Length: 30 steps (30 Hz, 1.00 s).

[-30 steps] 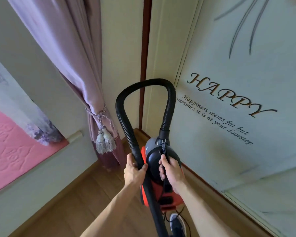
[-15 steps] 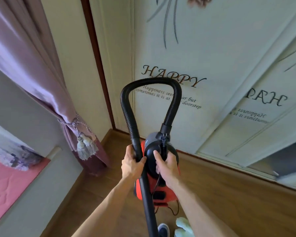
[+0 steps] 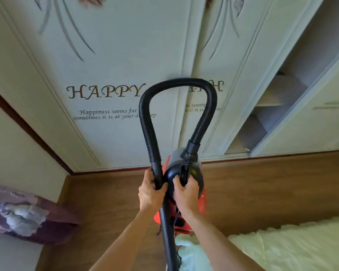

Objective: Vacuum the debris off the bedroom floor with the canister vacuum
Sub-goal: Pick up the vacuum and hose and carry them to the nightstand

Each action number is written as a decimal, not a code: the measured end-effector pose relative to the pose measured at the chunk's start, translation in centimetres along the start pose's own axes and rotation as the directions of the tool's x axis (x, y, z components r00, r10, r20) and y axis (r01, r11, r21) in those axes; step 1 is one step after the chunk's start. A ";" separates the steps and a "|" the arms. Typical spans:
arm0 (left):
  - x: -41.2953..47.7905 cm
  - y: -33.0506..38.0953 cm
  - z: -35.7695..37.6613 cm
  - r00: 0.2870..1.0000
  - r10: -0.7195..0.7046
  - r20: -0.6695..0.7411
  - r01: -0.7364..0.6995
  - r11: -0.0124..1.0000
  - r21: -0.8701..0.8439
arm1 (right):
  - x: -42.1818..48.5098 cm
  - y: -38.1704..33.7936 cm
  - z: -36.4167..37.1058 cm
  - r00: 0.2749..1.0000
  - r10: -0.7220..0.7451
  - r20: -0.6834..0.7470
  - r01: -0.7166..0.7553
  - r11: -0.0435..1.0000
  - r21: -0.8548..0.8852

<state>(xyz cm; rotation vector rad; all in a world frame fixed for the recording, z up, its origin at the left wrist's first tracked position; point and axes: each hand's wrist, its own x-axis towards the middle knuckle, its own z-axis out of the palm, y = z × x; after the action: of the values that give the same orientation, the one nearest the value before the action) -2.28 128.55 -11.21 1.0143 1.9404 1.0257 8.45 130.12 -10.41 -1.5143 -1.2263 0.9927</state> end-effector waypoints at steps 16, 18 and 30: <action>2.9 11.1 16.8 0.885 0.221 0.411 -0.242 0.970 0.001 | 10.0 1.4 -14.0 0.887 0.160 -0.433 -0.135 0.987 0.088; 3.6 12.7 18.4 0.871 0.233 0.433 -0.261 0.965 0.005 | 11.5 1.4 -15.2 0.875 0.172 -0.453 -0.141 0.985 0.100; 7.5 23.3 28.6 0.730 0.363 0.579 -0.399 0.914 -0.070 | 22.0 -0.4 -23.1 0.738 0.207 -0.642 -0.201 0.976 0.084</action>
<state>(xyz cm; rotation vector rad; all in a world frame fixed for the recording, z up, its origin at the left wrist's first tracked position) 25.67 152.93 -4.95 1.5959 1.2793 0.7354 34.32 148.00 -5.06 -1.8036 -0.5586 0.5100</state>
